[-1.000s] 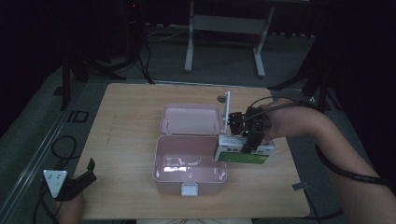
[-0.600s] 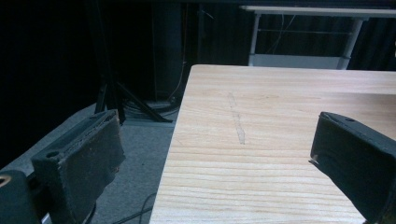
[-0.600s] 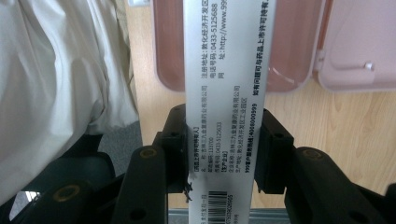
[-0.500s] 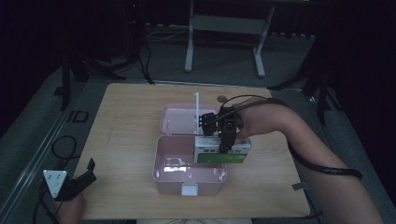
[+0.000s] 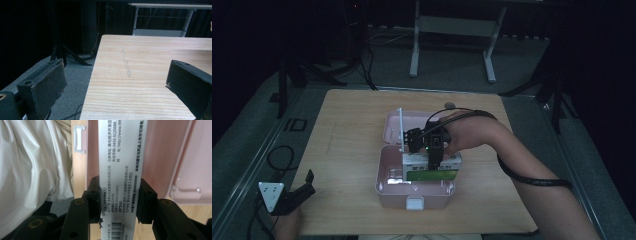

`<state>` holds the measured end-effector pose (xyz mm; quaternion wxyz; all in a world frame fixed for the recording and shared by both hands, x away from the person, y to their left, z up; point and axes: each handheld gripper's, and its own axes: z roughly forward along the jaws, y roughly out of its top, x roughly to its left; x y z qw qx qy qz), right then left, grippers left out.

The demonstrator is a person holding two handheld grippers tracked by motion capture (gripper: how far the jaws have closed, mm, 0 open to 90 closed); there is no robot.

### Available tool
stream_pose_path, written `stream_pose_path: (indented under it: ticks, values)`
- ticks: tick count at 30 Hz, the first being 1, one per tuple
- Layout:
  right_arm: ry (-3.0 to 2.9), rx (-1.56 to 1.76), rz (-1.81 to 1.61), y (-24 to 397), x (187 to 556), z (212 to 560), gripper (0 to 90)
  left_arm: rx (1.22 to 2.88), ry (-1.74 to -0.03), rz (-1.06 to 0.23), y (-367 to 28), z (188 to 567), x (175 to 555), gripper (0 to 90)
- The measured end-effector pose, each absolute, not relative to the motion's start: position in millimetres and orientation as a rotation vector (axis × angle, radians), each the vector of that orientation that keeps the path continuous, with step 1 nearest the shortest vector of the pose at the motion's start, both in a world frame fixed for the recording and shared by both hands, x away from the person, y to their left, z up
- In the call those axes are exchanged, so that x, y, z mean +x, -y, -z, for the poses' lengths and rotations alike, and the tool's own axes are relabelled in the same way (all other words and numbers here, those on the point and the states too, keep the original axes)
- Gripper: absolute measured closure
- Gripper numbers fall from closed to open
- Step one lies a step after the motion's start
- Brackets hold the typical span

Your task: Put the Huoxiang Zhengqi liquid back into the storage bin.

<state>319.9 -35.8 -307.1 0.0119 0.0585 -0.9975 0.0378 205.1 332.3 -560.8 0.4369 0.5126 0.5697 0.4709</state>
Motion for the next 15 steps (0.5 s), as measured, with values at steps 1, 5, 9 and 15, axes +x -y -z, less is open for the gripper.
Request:
stream_pose_path:
  ticks: [1,5,9,15]
  values:
    - [3.106,0.186,-0.124,31.7,319.8,313.1,61.9,1.278,-1.416,-1.17,-332.4,560.8,205.1,2.7]
    - [3.095,0.186,-0.128,26.8,321.1,322.4,61.9,1.28,-1.416,-1.17,-332.5,560.7,205.1,2.7]
    - [3.077,0.179,-0.143,23.7,323.3,338.9,61.9,1.275,-1.415,-1.169,-332.5,560.7,205.0,2.7]
    - [3.057,0.173,-0.121,26.3,325.6,360.9,61.9,1.282,-1.413,-1.168,-332.4,560.7,205.2,2.7]
